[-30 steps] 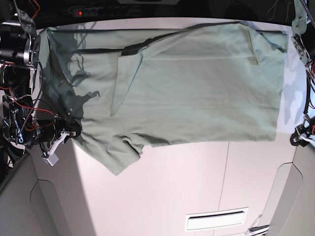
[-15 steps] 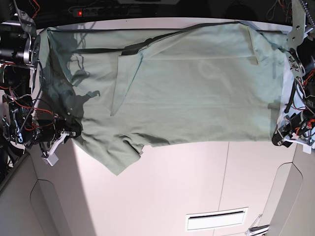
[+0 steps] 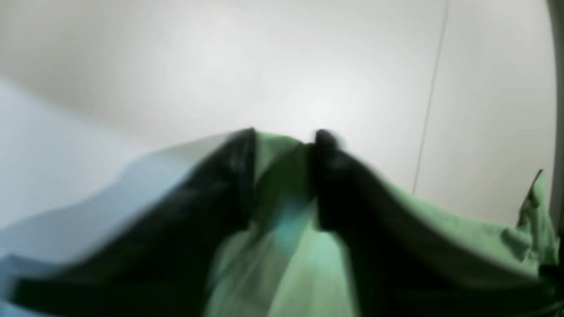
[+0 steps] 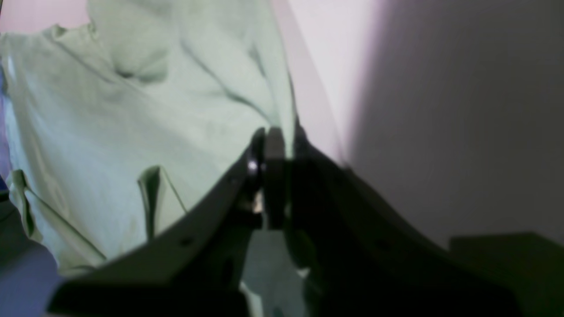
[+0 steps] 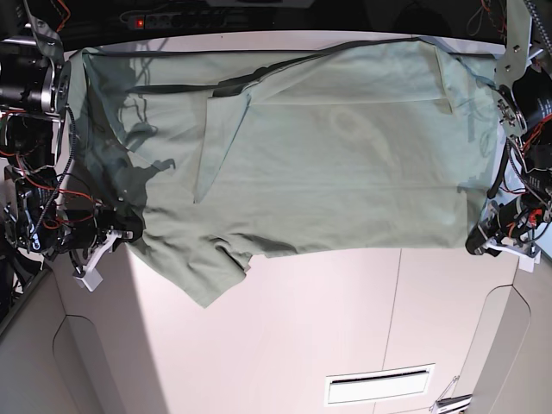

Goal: Fold the T-shirt properly
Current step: 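Grasp the hem with both grippers and fold it up onto the folded edge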

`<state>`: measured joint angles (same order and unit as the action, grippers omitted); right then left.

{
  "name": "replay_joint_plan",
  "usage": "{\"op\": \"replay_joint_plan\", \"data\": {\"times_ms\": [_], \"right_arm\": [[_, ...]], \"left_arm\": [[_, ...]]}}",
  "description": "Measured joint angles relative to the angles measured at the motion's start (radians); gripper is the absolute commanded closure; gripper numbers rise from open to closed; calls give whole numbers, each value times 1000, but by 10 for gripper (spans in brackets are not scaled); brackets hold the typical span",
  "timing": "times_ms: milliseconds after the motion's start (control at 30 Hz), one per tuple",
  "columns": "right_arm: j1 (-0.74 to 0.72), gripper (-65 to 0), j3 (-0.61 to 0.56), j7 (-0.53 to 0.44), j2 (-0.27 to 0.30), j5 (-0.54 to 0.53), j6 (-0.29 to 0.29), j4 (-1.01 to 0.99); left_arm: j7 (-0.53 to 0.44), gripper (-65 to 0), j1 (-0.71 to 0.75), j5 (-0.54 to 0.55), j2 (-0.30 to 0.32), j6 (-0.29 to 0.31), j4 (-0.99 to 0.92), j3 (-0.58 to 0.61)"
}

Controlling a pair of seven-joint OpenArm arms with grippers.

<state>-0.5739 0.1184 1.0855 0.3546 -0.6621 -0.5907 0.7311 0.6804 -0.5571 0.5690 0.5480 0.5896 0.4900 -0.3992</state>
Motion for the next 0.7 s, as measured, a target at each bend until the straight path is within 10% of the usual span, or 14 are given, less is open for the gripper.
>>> {"op": "replay_joint_plan", "data": {"times_ms": [333,700], "right_arm": [[12,0,0,63,0,-84,4,74],[304,0,36,176,1,-121,10,694]], "left_arm": [[62,0,14,24,0,62,104,0],[305,0,280,245,44,77,534,-69]]}}
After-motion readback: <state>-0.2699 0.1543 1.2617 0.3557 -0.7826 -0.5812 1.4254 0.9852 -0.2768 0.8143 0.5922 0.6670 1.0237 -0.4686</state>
